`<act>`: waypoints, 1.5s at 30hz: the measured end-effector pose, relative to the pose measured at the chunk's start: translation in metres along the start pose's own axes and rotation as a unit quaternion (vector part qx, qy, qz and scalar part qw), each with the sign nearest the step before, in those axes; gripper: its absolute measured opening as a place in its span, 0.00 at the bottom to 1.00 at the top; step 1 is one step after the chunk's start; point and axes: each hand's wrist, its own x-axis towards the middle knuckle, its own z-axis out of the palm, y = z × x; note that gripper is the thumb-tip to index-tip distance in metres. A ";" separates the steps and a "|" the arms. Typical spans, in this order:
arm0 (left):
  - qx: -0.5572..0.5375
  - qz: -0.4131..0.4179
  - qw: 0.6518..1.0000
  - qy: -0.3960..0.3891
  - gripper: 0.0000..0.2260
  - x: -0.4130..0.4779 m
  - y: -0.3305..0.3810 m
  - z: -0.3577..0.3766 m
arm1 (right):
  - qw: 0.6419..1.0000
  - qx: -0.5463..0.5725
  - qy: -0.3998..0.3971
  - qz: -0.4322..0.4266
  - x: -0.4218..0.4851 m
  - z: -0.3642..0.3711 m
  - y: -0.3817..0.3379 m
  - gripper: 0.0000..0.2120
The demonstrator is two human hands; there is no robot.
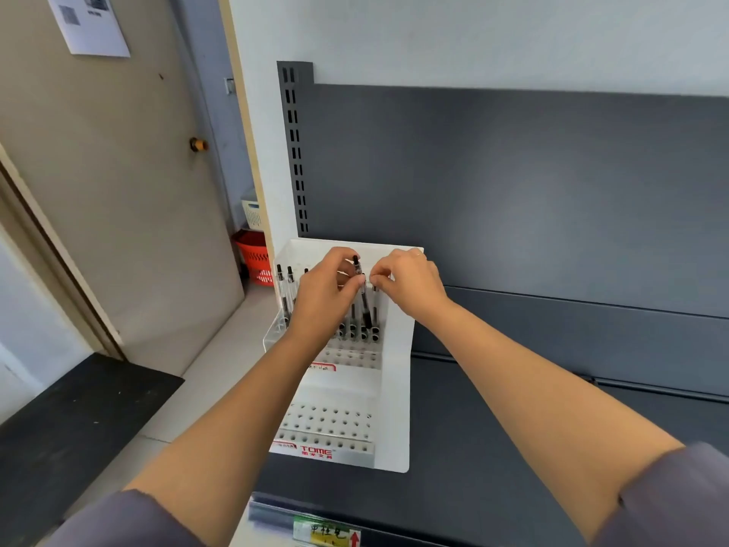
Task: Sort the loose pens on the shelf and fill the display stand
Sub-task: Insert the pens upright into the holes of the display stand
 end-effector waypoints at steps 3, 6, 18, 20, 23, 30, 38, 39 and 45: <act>0.005 -0.001 1.000 0.000 0.11 -0.001 -0.001 -0.001 | 1.000 -0.013 0.021 0.009 0.001 0.005 0.004 0.07; 0.011 0.005 1.000 -0.007 0.11 -0.002 0.001 0.002 | 0.999 0.011 0.026 0.021 0.001 0.007 0.007 0.07; 0.155 0.006 0.984 -0.087 0.07 -0.010 -0.004 0.030 | 0.996 0.081 0.016 0.038 -0.016 0.005 0.024 0.13; 0.153 -0.002 0.985 -0.077 0.08 -0.011 -0.008 0.031 | 0.995 0.093 0.013 0.038 -0.017 0.004 0.024 0.13; 0.145 0.003 0.987 -0.074 0.11 -0.011 -0.006 0.031 | 0.993 0.110 0.009 0.042 -0.017 0.004 0.024 0.13; 0.152 0.032 0.986 -0.063 0.09 -0.001 0.001 0.028 | 0.992 0.117 0.013 0.041 -0.014 0.008 0.019 0.14; 0.185 0.035 0.979 -0.078 0.09 0.007 -0.005 0.021 | 0.990 0.131 0.029 0.051 -0.008 0.015 0.018 0.13; 0.179 0.041 0.980 -0.074 0.10 0.006 -0.005 0.021 | 0.989 0.133 0.031 0.052 -0.008 0.016 0.018 0.13; 0.213 0.030 0.973 -0.085 0.07 0.007 0.001 0.025 | 0.989 0.134 0.033 0.055 -0.008 0.022 0.021 0.13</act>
